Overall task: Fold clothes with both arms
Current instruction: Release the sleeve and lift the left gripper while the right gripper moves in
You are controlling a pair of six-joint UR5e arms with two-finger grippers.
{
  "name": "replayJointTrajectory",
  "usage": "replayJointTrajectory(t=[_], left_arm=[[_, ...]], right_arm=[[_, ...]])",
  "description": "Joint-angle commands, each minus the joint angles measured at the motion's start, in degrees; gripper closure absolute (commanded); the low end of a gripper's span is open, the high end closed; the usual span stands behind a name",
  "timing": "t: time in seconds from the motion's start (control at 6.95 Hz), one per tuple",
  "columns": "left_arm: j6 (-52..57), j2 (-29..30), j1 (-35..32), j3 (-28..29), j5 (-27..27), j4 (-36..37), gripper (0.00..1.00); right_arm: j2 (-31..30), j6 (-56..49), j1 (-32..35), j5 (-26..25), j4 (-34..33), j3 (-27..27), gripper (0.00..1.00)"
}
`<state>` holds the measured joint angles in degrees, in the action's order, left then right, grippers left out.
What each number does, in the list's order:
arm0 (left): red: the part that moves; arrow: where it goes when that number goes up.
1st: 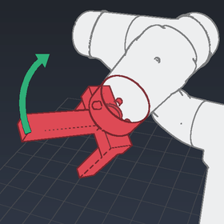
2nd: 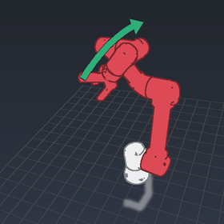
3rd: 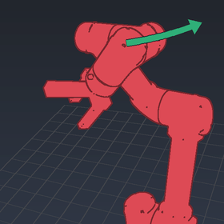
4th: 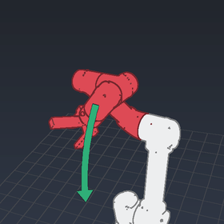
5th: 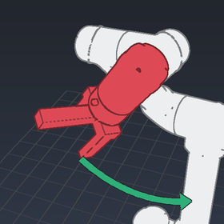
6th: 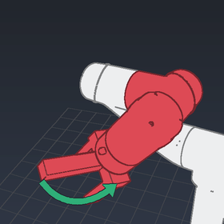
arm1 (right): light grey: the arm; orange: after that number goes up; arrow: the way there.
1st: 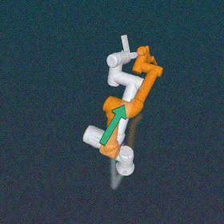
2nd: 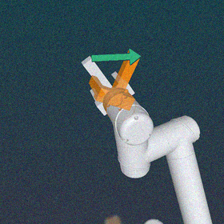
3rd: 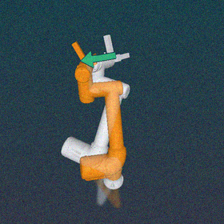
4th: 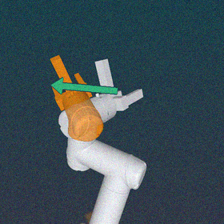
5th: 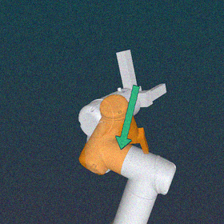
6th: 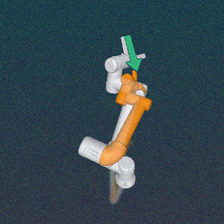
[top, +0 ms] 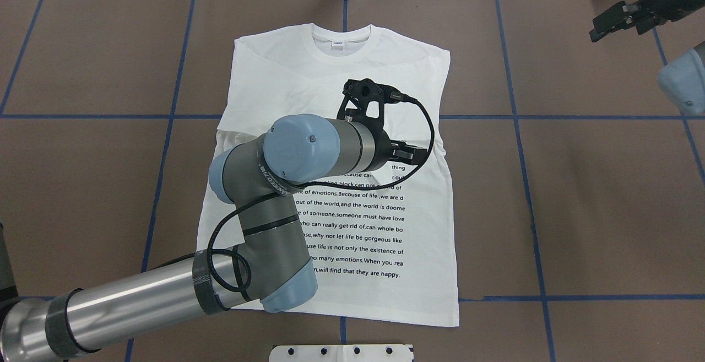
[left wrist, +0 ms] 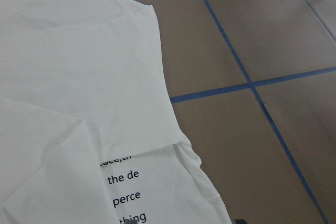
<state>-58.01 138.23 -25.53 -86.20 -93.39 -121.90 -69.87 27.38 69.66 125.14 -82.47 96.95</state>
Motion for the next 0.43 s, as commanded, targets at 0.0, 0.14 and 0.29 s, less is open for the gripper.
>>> replayJointTrajectory(t=[0.0,0.14,0.29], left_arm=[[10.7,-6.2,-8.4,-7.6,-8.1,8.8,0.0],[18.2,-10.8,-13.8,-10.1,-11.6,8.8,0.0],[26.3,-13.4,-18.6,-10.2,-14.8,8.7,0.0]], right_arm=[[3.8,9.3,-5.6,-4.8,0.0,0.2,0.0],[6.5,16.0,-10.3,-9.2,-0.1,0.3,0.0],[8.9,23.1,-14.9,-12.7,-0.7,0.5,0.0]])
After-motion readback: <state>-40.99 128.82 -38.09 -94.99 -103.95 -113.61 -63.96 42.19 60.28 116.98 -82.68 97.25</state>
